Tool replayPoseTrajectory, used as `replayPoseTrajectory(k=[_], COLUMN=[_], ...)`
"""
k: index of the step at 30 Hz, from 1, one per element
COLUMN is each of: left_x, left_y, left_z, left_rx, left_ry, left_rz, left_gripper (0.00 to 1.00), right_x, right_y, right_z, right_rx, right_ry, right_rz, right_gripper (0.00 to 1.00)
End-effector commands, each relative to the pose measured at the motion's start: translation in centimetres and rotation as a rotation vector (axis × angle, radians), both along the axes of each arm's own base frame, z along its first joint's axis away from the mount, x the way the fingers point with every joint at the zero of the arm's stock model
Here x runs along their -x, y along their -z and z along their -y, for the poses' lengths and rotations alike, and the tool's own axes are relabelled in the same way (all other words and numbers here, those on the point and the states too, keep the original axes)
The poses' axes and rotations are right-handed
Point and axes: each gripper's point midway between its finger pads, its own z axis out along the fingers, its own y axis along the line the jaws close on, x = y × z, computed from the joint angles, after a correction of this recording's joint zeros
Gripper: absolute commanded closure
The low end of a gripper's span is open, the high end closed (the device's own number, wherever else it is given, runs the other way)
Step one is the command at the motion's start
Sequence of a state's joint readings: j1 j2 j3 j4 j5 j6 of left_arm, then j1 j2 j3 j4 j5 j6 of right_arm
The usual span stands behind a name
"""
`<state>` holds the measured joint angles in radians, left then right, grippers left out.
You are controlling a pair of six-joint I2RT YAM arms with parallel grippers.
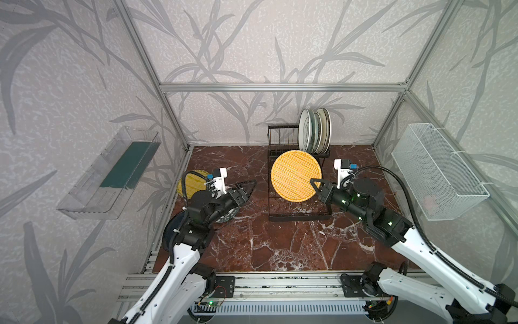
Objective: Load plates into a dish rack
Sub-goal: Place the plate on the dish rack.
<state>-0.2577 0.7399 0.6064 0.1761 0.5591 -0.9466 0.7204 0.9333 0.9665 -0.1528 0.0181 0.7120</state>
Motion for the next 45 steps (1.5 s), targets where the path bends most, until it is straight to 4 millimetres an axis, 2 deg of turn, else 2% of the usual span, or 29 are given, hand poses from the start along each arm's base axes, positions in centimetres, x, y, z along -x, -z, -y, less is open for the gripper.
replayPoseTrajectory(k=[1,4,6,8,13,15,21,23,32,45], left_x=[1.3,2.7,3.4,3.5,3.3,3.3,3.4,3.3,3.2,3.3], left_y=[-1.2,-4.2,-5.1,-4.9,-2.5,-1.8,-1.6,-1.4,-1.6,-1.6], left_z=[-0.5,-0.4,-0.3,-0.5,-1.1,-1.4,-1.7,-1.8,-1.9,-1.5], left_rx=[-0.143,-0.211,-0.265,-0.314,-0.347,-0.354,-0.361,-0.365,-0.345,-0.319], left_ry=[0.029,0.063,0.083,0.076,0.047,0.036,0.022,0.019,0.023,0.051], left_rz=[0.058,0.17,0.227,0.254,0.226,0.21,0.217,0.21,0.212,0.215], left_gripper=[0.01,0.01,0.01,0.01,0.01,0.01,0.01,0.01,0.01,0.01], right_x=[-1.2,-2.1,-3.1,-4.4,-8.0,-9.9,-13.3,-14.2,-18.0,-21.4], right_y=[-4.3,-6.4,-7.9,-8.9,-10.8,-11.0,-12.1,-12.1,-9.4,-7.7], right_z=[0.6,0.3,0.3,0.0,-0.7,-1.6,-1.7,-1.9,-2.6,-1.1], right_rx=[0.044,0.091,0.153,0.201,0.323,0.414,0.576,0.624,0.782,0.871], right_ry=[0.066,0.116,0.188,0.253,0.396,0.441,0.612,0.637,0.719,0.802], right_rz=[0.146,0.21,0.253,0.273,0.247,0.276,0.308,0.306,0.251,0.198], right_gripper=[1.0,1.0,1.0,1.0,1.0,1.0,1.0,1.0,1.0,1.0])
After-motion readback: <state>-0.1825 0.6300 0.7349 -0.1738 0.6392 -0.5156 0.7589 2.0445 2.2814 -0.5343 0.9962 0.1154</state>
